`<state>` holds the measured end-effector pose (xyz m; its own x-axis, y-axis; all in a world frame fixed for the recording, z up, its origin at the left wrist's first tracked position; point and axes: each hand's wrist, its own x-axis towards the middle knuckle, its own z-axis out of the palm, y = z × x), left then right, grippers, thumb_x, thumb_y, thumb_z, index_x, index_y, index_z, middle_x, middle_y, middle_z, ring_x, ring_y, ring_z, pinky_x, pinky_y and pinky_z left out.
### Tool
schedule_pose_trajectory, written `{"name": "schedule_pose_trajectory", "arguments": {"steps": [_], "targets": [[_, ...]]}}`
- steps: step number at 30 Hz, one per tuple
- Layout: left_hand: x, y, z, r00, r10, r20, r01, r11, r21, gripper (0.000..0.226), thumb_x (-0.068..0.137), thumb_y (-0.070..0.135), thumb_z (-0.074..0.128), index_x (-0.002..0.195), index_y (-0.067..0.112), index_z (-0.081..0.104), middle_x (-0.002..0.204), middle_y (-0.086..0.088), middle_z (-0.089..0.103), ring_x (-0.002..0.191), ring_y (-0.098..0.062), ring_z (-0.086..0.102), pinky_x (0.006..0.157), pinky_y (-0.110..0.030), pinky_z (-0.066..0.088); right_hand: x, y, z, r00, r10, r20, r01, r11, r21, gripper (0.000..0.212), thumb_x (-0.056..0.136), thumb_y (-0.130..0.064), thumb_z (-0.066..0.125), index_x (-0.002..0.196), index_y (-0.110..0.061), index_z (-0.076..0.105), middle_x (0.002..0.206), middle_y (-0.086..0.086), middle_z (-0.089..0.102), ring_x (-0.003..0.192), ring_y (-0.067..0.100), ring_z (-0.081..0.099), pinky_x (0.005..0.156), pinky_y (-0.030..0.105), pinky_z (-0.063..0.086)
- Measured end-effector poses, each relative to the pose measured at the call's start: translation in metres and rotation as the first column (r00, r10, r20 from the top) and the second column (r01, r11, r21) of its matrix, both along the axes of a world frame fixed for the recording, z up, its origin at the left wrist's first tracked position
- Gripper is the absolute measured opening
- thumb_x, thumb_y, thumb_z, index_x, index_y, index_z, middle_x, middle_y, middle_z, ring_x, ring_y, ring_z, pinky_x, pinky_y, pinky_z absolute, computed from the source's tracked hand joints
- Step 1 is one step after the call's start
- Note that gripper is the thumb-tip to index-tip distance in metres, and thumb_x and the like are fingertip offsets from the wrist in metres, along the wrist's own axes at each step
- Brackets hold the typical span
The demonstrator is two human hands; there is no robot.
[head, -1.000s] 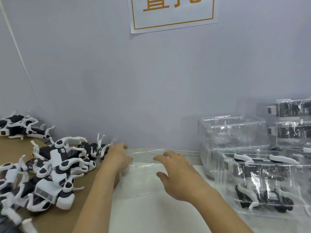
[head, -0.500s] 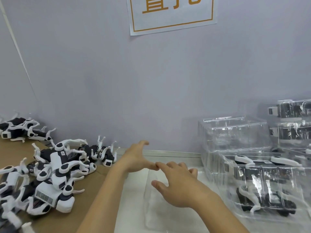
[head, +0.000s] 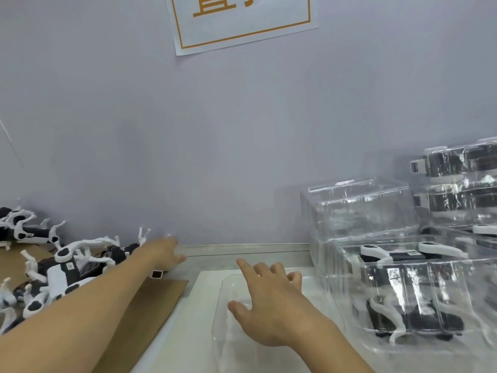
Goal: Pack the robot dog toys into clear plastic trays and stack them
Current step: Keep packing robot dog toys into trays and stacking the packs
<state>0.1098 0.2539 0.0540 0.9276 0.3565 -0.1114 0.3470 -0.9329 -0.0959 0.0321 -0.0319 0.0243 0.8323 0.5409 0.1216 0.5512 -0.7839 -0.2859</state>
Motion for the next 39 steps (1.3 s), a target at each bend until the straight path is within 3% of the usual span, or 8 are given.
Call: {"name": "schedule_pose_trajectory", "arguments": {"steps": [7, 11, 16, 21, 27, 31, 35, 39], "targets": [[-0.004, 0.004, -0.023, 0.962, -0.112, 0.248, 0.092, 0.992, 0.09, 0.035, 0.093, -0.001, 0.043, 0.121, 0.02, 0.043, 0.11, -0.012, 0.066, 0.12, -0.034, 0.05, 0.109, -0.046, 0.029, 0.0, 0.001, -0.001, 1.0, -0.002, 0.022, 0.002, 1.0, -0.013, 0.07, 0.097, -0.056, 0.033, 0.155, -0.03, 0.006, 0.151, -0.001, 0.031, 0.136, 0.028, 0.023, 0.108, 0.049, 0.018], [-0.003, 0.002, -0.018, 0.87, -0.066, 0.488, 0.135, 0.985, -0.107, 0.033, 0.086, -0.017, 0.034, 0.102, 0.011, 0.037, 0.07, -0.008, 0.041, 0.063, -0.024, 0.04, 0.06, -0.036, 0.034, 0.0, 0.001, -0.001, 1.0, 0.0, 0.028, 0.0, 1.0, -0.012, 0.067, 0.097, -0.057, 0.033, 0.154, -0.03, 0.011, 0.15, -0.001, 0.032, 0.136, 0.028, 0.023, 0.109, 0.049, 0.017], [-0.003, -0.013, 0.009, 0.724, 0.249, 0.643, 0.06, 0.906, -0.419, 0.034, 0.085, -0.02, 0.035, 0.096, 0.009, 0.05, 0.079, -0.009, 0.048, 0.061, -0.024, 0.041, 0.052, -0.033, 0.033, 0.0, 0.001, 0.0, 1.0, 0.0, 0.018, 0.001, 1.0, -0.022, 0.064, 0.097, -0.057, 0.033, 0.153, -0.031, 0.015, 0.149, -0.001, 0.032, 0.137, 0.028, 0.023, 0.109, 0.048, 0.017], [-0.014, -0.054, 0.049, 0.595, 0.599, 0.536, 0.288, 0.464, -0.838, 0.031, 0.093, -0.015, 0.038, 0.081, 0.006, 0.057, 0.092, -0.016, 0.055, 0.058, -0.027, 0.051, 0.043, -0.028, 0.045, -0.002, 0.002, 0.002, 1.0, 0.002, 0.01, -0.002, 1.0, -0.008, 0.061, 0.097, -0.056, 0.034, 0.151, -0.031, 0.021, 0.148, -0.001, 0.035, 0.135, 0.027, 0.026, 0.107, 0.046, 0.02], [-0.049, -0.116, 0.054, 0.462, 0.78, 0.422, 0.579, 0.095, -0.81, 0.043, 0.087, -0.024, 0.024, 0.076, 0.005, 0.055, 0.07, -0.008, 0.041, 0.052, -0.019, 0.038, 0.037, -0.018, 0.036, -0.003, 0.0, 0.011, 0.992, -0.009, -0.126, 0.033, 0.981, 0.191, 0.039, 0.1, -0.043, 0.04, 0.136, -0.026, 0.039, 0.129, -0.003, 0.05, 0.13, 0.022, 0.038, 0.099, 0.038, 0.026], [-0.063, -0.146, 0.04, 0.27, 0.848, 0.456, 0.67, 0.174, -0.722, 0.044, 0.089, -0.018, 0.023, 0.072, 0.01, 0.052, 0.066, -0.006, 0.038, 0.035, -0.007, 0.041, 0.041, -0.022, 0.038, 0.005, -0.008, 0.019, 0.966, 0.077, -0.247, 0.106, 0.754, 0.648, 0.039, 0.09, -0.011, 0.049, 0.11, -0.044, 0.047, 0.113, -0.02, 0.056, 0.102, -0.003, 0.056, 0.082, 0.015, 0.044], [-0.064, -0.15, 0.035, 0.218, 0.844, 0.491, 0.658, 0.244, -0.713, 0.043, 0.091, -0.015, 0.024, 0.071, 0.012, 0.051, 0.065, -0.003, 0.042, 0.031, -0.005, 0.042, 0.038, -0.017, 0.038, 0.013, -0.015, 0.029, 0.924, 0.174, -0.339, 0.246, 0.406, 0.88, 0.057, 0.087, 0.006, 0.045, 0.13, -0.032, 0.051, 0.117, -0.004, 0.065, 0.105, 0.015, 0.065, 0.081, 0.03, 0.052], [-0.064, -0.155, 0.035, 0.263, 0.76, 0.594, 0.66, 0.307, -0.686, 0.044, 0.093, -0.011, 0.027, 0.069, 0.013, 0.054, 0.067, -0.001, 0.047, 0.036, -0.007, 0.045, 0.044, -0.025, 0.043, 0.013, -0.02, 0.041, 0.916, 0.218, -0.336, 0.266, 0.295, 0.918, 0.06, 0.062, -0.015, 0.048, 0.118, -0.026, 0.065, 0.114, -0.007, 0.069, 0.104, 0.01, 0.065, 0.08, 0.027, 0.045]]}}
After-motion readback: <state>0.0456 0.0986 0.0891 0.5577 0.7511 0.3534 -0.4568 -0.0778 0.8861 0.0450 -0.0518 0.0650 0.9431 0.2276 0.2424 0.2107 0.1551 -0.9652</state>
